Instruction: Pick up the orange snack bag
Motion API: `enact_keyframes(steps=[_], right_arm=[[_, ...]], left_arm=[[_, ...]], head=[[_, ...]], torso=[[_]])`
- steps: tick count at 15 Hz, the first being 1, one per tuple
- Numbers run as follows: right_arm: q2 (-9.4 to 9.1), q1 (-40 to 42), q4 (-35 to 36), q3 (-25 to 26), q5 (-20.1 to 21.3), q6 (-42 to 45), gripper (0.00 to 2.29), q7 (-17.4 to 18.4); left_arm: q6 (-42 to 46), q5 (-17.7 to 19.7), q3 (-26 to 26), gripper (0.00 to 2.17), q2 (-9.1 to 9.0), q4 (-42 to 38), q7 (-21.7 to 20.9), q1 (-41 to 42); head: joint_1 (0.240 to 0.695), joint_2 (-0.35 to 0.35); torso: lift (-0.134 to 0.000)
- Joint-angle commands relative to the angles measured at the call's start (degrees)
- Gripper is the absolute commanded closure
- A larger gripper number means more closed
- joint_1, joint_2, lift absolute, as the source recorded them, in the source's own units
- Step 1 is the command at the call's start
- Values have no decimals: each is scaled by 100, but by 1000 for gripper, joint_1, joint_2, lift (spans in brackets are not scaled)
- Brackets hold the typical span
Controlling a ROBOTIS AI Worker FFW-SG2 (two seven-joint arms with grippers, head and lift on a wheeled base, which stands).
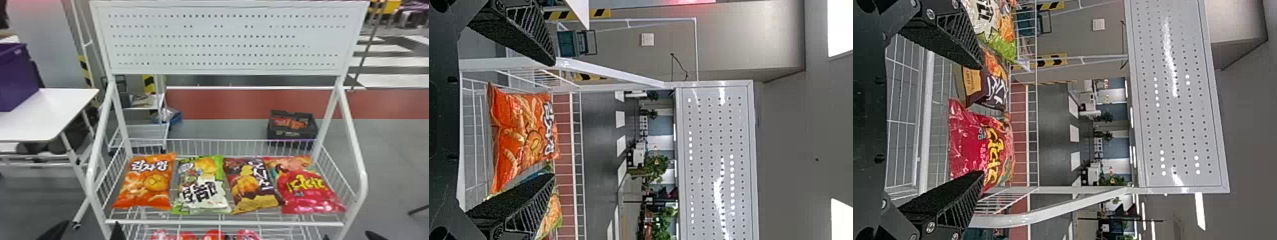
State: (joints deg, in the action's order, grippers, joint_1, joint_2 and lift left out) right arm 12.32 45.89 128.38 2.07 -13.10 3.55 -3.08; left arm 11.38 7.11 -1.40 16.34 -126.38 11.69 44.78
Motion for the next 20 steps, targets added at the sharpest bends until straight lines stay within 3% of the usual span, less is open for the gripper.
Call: enact_keyframes(steps=[1,13,20], right_arm=[[-2,-18,-6,4,0,0,140,0],[-2,-89,-68,4,-9,0,140,0],[-2,-106,-94,12,-18,0,140,0]], left_arm=[[-9,1,0,87,-9,8,0,-13],[-79,1,-27,90,-17,52,0,-119],[-1292,71,-150,120,9,123,-44,-936]], head=[[499,0],[499,0],[499,0]], torso=[[0],[0],[0]])
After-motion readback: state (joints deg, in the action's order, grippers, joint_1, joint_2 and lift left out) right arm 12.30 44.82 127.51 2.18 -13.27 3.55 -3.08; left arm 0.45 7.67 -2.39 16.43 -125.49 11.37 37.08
